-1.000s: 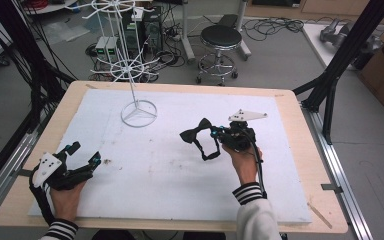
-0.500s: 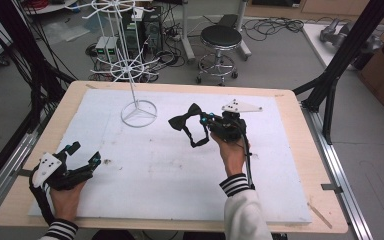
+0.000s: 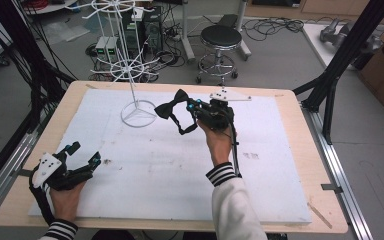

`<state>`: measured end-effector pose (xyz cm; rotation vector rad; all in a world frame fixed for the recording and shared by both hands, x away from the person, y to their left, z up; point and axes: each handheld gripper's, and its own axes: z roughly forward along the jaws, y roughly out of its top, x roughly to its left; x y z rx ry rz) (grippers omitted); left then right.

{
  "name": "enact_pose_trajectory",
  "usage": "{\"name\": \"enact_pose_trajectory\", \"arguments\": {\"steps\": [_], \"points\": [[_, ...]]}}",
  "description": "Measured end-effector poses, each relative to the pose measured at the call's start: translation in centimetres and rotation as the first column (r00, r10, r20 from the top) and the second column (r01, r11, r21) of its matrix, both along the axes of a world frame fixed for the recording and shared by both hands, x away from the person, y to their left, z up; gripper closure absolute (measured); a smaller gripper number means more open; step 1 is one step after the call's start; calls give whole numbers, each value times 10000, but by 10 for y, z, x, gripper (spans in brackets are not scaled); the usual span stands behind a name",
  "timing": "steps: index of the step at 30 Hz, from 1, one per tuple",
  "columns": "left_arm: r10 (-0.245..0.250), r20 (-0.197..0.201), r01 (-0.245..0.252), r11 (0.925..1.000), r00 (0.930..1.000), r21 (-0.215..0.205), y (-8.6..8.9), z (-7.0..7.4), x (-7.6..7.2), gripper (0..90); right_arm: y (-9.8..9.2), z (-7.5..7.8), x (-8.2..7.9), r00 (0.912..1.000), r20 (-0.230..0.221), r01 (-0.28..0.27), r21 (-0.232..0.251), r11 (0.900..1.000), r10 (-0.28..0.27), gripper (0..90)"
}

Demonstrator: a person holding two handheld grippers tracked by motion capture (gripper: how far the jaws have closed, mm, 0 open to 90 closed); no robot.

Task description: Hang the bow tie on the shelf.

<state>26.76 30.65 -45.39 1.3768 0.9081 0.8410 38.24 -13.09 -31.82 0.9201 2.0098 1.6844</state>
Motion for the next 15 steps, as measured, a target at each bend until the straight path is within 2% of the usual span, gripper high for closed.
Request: {"name": "enact_pose_trajectory", "arguments": {"steps": [2, 6, 9, 15], "points": [[1, -8, -1, 10000, 10000, 10, 0, 0, 0, 164, 7, 3, 2, 9999, 101, -49, -40, 10000, 50, 874], [3, -1, -3, 10000, 10000, 13, 0, 0, 0, 164, 19, 9, 7, 9995, 287, -172, 256, 9995, 164, 874], [10, -1, -10, 10000, 10000, 15, 0, 0, 0, 164, 30, 12, 10, 9979, 591, -306, 392, 9988, 282, 874], [6, -24, -6, 10000, 10000, 39, 0, 0, 0, 165, 47, 16, 19, 9973, 622, -450, 806, 9957, 400, 875]]}}
